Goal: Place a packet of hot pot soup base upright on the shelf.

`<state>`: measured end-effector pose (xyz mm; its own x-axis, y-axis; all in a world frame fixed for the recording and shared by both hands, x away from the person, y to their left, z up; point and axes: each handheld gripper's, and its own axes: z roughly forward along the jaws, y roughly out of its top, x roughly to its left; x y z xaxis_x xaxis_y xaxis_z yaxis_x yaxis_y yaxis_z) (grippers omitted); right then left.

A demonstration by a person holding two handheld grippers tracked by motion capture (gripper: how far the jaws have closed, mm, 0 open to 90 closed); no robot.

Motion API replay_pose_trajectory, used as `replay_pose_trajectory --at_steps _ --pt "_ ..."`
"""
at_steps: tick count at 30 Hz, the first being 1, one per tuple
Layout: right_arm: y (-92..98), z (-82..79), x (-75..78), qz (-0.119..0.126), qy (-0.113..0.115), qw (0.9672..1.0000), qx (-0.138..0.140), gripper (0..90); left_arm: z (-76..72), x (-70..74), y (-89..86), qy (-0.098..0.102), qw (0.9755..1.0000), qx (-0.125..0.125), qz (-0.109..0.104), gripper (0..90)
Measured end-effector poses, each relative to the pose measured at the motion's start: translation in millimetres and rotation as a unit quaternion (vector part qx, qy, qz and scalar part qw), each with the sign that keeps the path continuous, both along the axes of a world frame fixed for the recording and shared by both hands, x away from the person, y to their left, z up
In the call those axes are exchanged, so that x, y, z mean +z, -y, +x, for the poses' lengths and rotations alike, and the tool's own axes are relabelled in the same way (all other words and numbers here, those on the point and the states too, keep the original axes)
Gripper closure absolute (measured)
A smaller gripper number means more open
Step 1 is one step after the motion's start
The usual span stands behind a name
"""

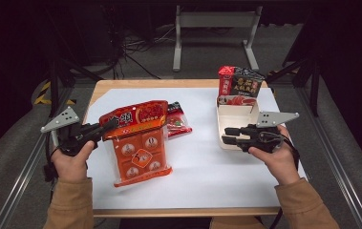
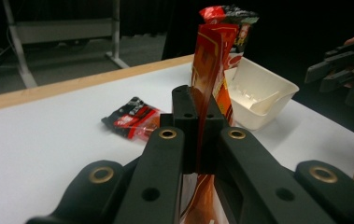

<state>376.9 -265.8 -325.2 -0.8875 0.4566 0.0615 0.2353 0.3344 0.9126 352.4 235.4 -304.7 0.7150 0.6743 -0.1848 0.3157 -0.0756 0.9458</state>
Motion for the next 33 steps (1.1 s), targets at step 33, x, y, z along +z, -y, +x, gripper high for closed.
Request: replay_pose_trajectory --at_steps 33 --pt "-52.8 12.3 15.4 -0.008 0.036 0.9988 0.033 37.4 -19.7 38.2 34.5 0.070 0.9959 -0.057 -0.009 90.0"
